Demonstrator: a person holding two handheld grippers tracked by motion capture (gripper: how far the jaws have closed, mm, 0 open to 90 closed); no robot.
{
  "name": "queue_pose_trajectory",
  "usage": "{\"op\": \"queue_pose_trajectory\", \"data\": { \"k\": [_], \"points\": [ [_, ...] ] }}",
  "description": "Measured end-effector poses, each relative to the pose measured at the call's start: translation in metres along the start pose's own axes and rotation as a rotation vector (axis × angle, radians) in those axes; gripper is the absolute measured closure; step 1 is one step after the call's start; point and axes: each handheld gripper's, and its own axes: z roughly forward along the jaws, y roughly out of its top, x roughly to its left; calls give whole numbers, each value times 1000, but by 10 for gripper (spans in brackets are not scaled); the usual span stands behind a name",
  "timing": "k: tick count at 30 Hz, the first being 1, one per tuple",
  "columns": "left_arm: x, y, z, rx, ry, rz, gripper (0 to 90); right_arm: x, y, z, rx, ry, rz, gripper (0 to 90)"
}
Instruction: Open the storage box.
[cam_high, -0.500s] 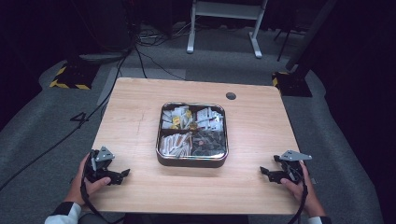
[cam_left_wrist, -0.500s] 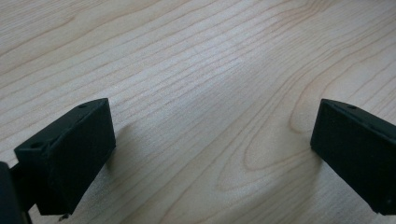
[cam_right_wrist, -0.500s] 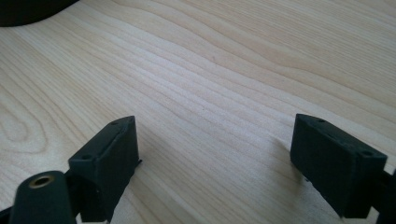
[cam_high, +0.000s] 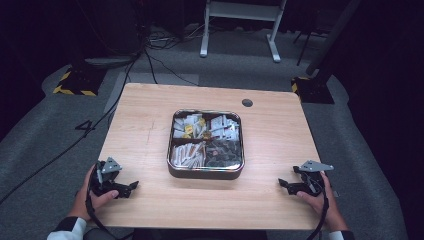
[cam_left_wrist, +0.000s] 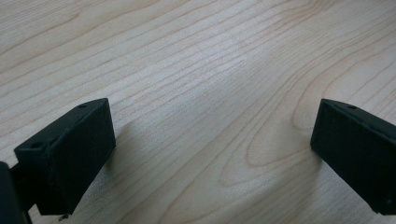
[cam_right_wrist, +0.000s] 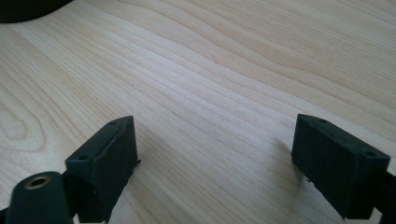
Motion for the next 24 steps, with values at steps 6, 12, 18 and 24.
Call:
{"op": "queue_pose_trajectory", "data": {
  "k": [6,12,18,24],
  "points": [
    [0,0,0,-2,4,-3,2,-2,2,1,14,11,-10,150],
    [0,0,0,-2,4,-3,2,-2,6,0,23,9,-5,178],
    [0,0,0,-2,5,-4,2,0,14,-2,7,22,-17,190],
    [0,0,0,-2,5,-5,2,2,26,-5,-14,29,-40,205]
  ]
}}
